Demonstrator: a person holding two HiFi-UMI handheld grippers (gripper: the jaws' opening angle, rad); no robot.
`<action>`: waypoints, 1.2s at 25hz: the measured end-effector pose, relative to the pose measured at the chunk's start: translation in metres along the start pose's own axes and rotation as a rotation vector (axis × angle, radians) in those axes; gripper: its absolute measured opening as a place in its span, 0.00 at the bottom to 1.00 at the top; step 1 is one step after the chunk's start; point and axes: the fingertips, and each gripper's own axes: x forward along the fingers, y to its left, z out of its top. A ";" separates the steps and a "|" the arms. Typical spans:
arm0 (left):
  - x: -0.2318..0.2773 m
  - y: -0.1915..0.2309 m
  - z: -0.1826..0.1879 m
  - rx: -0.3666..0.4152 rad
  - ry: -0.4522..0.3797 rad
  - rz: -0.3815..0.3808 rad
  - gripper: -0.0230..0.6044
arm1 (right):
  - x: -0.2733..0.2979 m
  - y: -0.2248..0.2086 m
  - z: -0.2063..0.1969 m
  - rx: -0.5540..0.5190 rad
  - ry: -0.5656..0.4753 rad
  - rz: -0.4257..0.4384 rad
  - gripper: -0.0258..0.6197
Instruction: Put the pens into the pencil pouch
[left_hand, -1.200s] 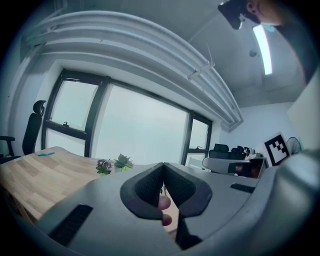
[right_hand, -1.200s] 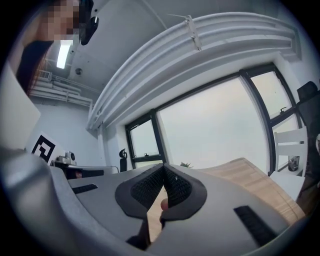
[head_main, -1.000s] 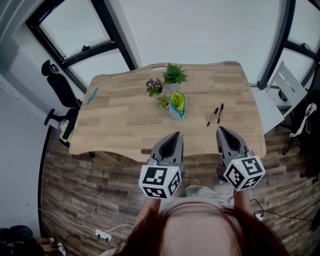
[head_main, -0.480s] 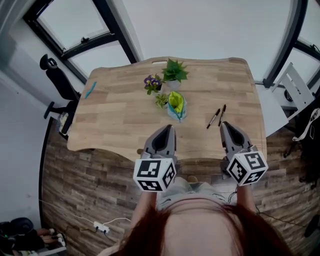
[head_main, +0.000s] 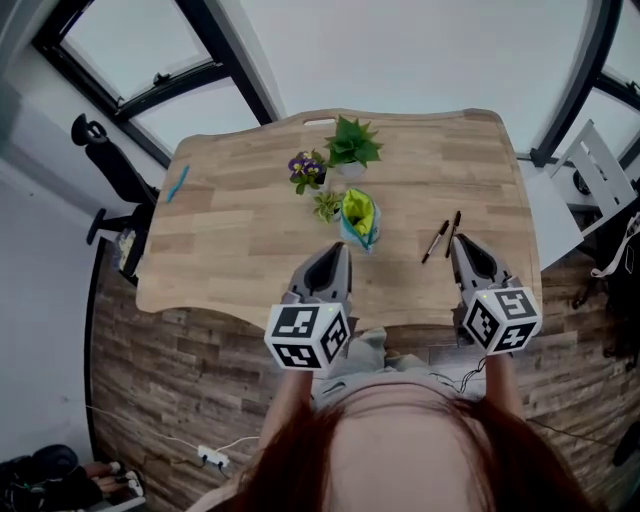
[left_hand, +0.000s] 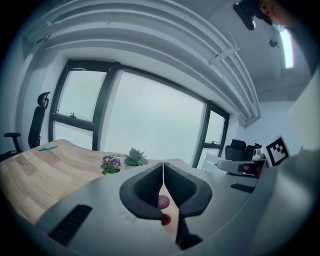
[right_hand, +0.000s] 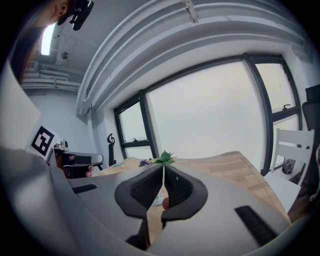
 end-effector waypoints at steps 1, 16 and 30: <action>0.005 0.004 -0.001 -0.003 0.010 -0.002 0.04 | 0.004 -0.003 -0.001 0.004 0.008 -0.007 0.04; 0.055 0.041 -0.018 -0.065 0.121 -0.068 0.14 | 0.055 -0.055 -0.032 0.017 0.141 -0.107 0.04; 0.093 0.064 -0.048 -0.174 0.258 -0.125 0.20 | 0.088 -0.100 -0.080 0.053 0.322 -0.229 0.08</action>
